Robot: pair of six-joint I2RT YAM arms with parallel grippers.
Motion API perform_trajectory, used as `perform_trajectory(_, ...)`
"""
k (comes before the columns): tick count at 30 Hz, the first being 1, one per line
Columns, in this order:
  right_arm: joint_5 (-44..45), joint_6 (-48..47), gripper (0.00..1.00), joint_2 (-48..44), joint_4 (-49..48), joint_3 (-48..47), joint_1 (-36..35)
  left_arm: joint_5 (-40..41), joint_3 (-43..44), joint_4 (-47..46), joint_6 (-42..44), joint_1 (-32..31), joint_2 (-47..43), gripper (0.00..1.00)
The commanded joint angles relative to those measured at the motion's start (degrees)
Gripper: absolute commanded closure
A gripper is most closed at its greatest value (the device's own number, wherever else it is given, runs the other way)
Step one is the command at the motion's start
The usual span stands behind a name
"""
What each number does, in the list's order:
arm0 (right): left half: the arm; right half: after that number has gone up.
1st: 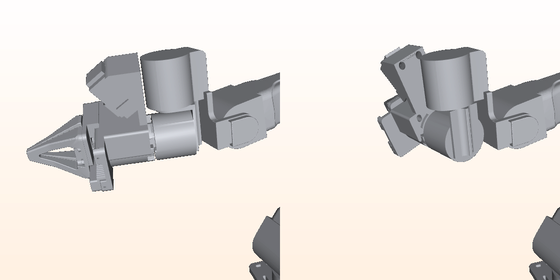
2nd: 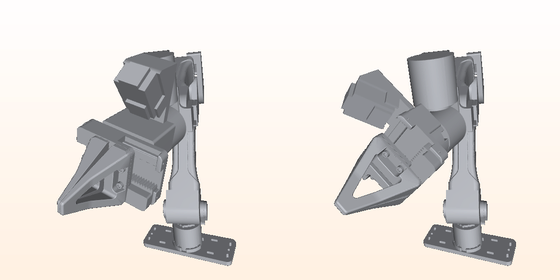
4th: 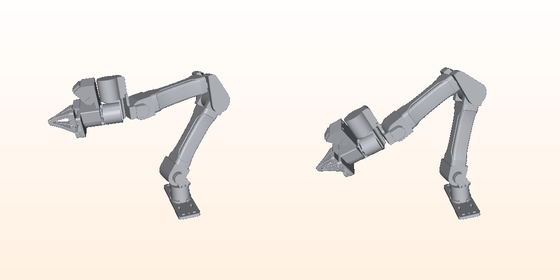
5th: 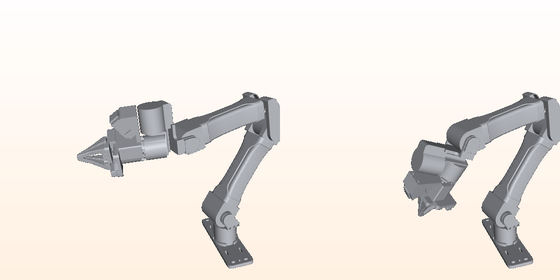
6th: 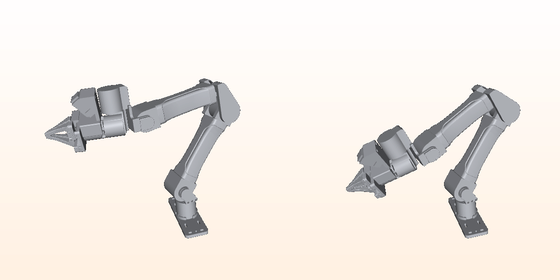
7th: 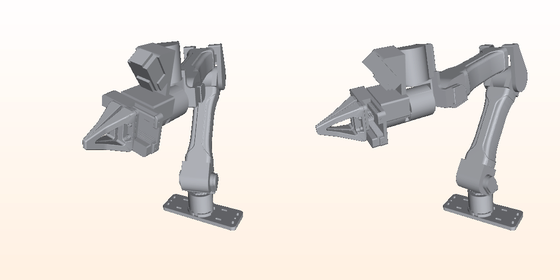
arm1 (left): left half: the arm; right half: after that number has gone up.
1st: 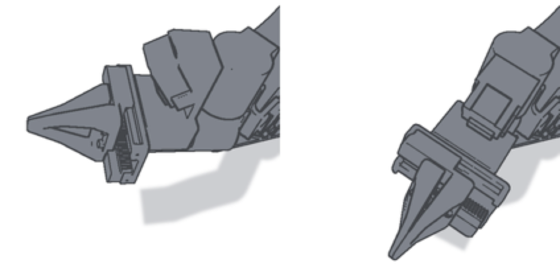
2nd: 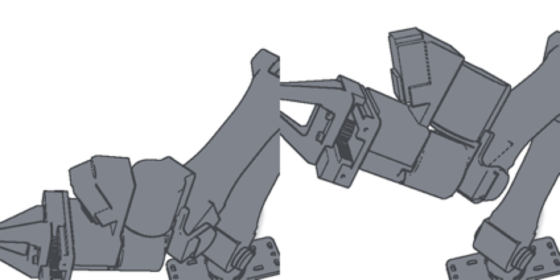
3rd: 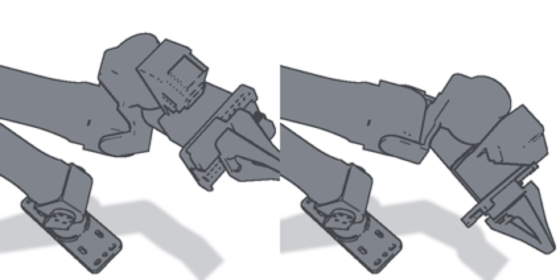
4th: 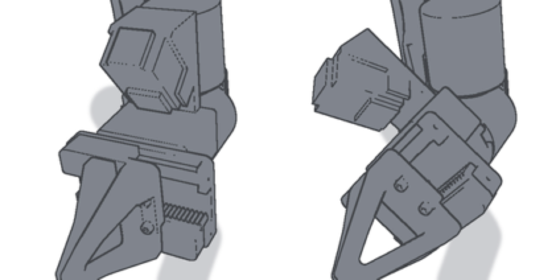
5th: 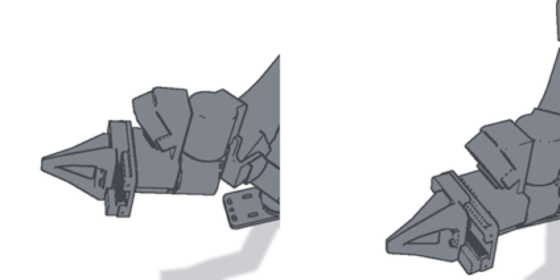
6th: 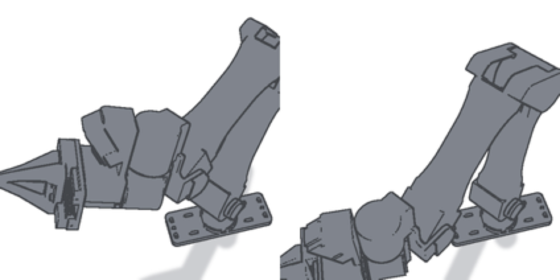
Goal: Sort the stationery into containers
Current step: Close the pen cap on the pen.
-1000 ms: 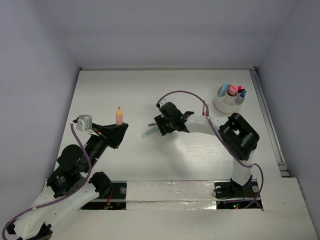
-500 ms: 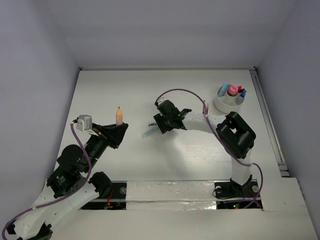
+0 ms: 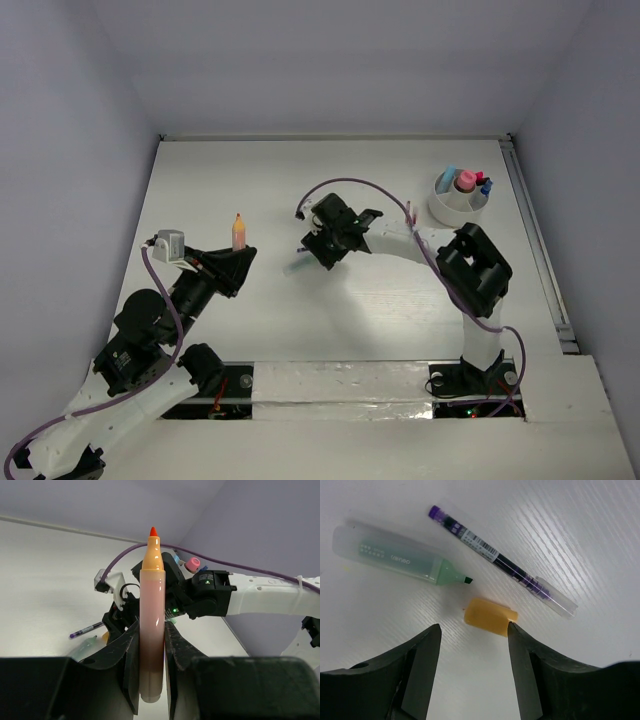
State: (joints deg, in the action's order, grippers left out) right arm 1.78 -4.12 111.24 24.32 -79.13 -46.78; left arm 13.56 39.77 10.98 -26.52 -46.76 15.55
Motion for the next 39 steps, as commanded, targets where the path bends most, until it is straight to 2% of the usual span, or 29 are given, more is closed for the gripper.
perform_trajectory(1, -4.6, -9.7, 0.39, -1.3, 2.8, -3.8, 0.1, -0.4, 0.3, -2.7, 0.8, 0.4, 0.4, 1.00)
perform_trajectory(7, -4.2, -14.3, 0.40, 3.5, 9.2, -10.3, 0.1, -0.2, 0.2, -2.5, 0.9, 0.4, 0.1, 1.00)
perform_trajectory(15, -5.8, -15.7, 0.41, 8.0, 13.7, -15.3, 0.1, 0.1, 0.5, -2.1, 1.0, 0.4, 0.0, 1.00)
perform_trajectory(31, -4.9, -13.0, 0.44, 8.1, 12.2, -11.3, 0.1, 0.0, 0.6, -2.4, 1.2, 0.4, 0.3, 1.00)
perform_trajectory(34, -4.6, -12.3, 0.48, 8.0, 10.5, -10.5, 0.1, -0.2, 0.5, -2.5, 1.3, 0.4, 0.5, 1.00)
perform_trajectory(39, -3.5, -10.8, 0.64, 8.1, 10.2, -10.2, 0.1, -0.2, 0.4, -2.5, 1.0, 0.4, 0.4, 1.00)
